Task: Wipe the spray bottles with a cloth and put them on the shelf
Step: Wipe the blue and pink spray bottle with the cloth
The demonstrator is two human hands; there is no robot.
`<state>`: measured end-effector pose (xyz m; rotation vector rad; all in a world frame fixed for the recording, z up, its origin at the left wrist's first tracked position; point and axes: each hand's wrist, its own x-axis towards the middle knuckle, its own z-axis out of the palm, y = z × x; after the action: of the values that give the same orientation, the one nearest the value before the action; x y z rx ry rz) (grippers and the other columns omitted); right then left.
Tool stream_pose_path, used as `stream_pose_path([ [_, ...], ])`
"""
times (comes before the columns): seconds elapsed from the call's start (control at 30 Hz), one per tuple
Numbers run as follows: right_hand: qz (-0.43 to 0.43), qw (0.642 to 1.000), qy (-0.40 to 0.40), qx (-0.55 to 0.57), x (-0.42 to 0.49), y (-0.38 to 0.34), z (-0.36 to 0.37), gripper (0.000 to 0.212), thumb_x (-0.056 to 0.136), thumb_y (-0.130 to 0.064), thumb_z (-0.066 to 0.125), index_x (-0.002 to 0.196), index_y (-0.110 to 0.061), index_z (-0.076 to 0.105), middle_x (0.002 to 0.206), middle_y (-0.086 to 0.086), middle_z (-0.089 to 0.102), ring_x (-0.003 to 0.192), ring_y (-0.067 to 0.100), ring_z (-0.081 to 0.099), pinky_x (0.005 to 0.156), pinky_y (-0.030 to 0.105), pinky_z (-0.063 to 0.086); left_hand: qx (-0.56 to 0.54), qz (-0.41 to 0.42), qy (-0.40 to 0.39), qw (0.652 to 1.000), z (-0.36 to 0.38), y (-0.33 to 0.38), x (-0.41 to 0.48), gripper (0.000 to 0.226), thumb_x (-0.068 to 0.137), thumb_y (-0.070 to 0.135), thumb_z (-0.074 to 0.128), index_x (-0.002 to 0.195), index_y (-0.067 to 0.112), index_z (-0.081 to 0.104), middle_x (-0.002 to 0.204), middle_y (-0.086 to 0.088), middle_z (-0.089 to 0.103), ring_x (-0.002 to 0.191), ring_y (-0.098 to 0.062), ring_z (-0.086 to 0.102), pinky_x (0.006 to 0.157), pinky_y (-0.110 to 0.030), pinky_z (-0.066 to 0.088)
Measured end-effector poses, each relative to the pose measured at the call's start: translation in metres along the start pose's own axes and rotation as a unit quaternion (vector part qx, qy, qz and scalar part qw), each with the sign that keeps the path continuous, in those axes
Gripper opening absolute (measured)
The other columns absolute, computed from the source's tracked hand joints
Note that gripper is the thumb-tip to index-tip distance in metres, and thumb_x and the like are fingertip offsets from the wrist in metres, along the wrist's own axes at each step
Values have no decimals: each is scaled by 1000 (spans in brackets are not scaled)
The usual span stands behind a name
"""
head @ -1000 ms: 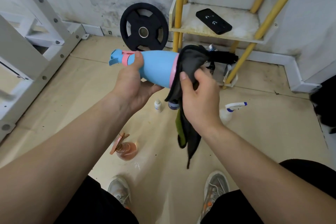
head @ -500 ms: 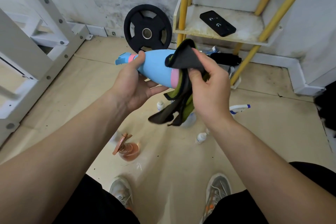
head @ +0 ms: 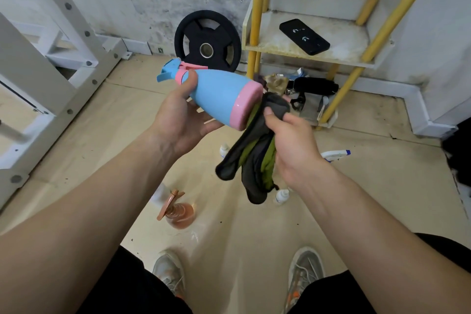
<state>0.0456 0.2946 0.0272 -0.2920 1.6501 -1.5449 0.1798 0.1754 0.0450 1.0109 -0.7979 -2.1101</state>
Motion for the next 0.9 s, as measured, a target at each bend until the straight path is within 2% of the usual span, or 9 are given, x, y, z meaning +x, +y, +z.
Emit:
stream_pose_path([
  [0.13, -130, 989, 60, -34, 4, -12, -7, 27, 99, -30, 64, 87, -6, 68, 93, 12, 72, 85, 17, 65, 90, 43, 56, 131, 20, 21, 991, -4, 2, 0, 46, 95, 51, 60, 128, 18, 62, 120, -7, 69, 101, -24, 73, 89, -47, 59],
  [0.2, -179, 981, 34, -65, 0, -16, -8, 20, 98, -27, 65, 83, -15, 70, 91, 7, 73, 82, 12, 65, 83, 35, 55, 161, 25, 1, 987, -2, -1, -1, 48, 95, 50, 62, 128, 15, 61, 121, -7, 70, 110, -28, 70, 91, -48, 58],
  [0.3, -194, 970, -61, -135, -8, -14, -3, 9, 96, -20, 69, 93, -27, 74, 94, -13, 76, 92, 7, 70, 86, 35, 60, 226, 52, -45, 972, 3, -8, -3, 49, 95, 46, 61, 124, 6, 62, 120, -13, 71, 113, -31, 68, 95, -47, 56],
  [0.37, -202, 964, -63, -160, -7, -8, -2, 11, 95, -21, 70, 103, -27, 75, 95, -21, 74, 95, 2, 69, 87, 34, 59, 249, 64, -54, 965, 6, -10, -5, 44, 96, 42, 61, 120, 5, 63, 118, -14, 72, 108, -30, 70, 92, -44, 57],
  [0.5, -191, 978, -34, -77, 0, -7, -5, 12, 95, -17, 69, 102, -21, 77, 99, -7, 78, 96, 13, 72, 87, 37, 59, 251, 56, -86, 962, 7, -17, -9, 38, 91, 38, 69, 119, 13, 60, 113, -11, 73, 98, -23, 72, 83, -38, 58],
  [0.6, -171, 984, -12, -38, 5, -11, -7, 9, 96, -18, 69, 94, -19, 77, 99, 0, 79, 94, 16, 72, 91, 42, 59, 236, 27, -128, 963, 9, -25, -12, 45, 89, 40, 67, 123, 11, 62, 118, -13, 71, 103, -26, 69, 93, -44, 56],
  [0.7, -187, 979, -10, -80, 2, -8, -5, 12, 92, -27, 69, 89, -17, 76, 98, 5, 77, 90, 16, 70, 92, 52, 55, 283, 44, -97, 953, 10, -23, -13, 39, 96, 42, 61, 118, 11, 68, 118, -13, 72, 104, -28, 69, 100, -50, 52],
  [0.77, -208, 971, -21, -118, -2, -4, -4, 8, 93, -28, 69, 90, -22, 75, 95, -4, 77, 92, 16, 70, 92, 52, 56, 343, 55, -55, 936, 9, -23, -11, 39, 100, 45, 55, 110, 11, 72, 110, -10, 75, 102, -30, 71, 98, -51, 51],
  [0.9, -247, 955, -23, -161, -7, -7, -4, 14, 93, -26, 70, 105, -24, 77, 98, -15, 76, 96, 6, 69, 88, 37, 58, 390, 52, -41, 918, 9, -25, -10, 39, 101, 47, 52, 105, 14, 73, 103, -2, 77, 93, -18, 72, 94, -45, 55],
])
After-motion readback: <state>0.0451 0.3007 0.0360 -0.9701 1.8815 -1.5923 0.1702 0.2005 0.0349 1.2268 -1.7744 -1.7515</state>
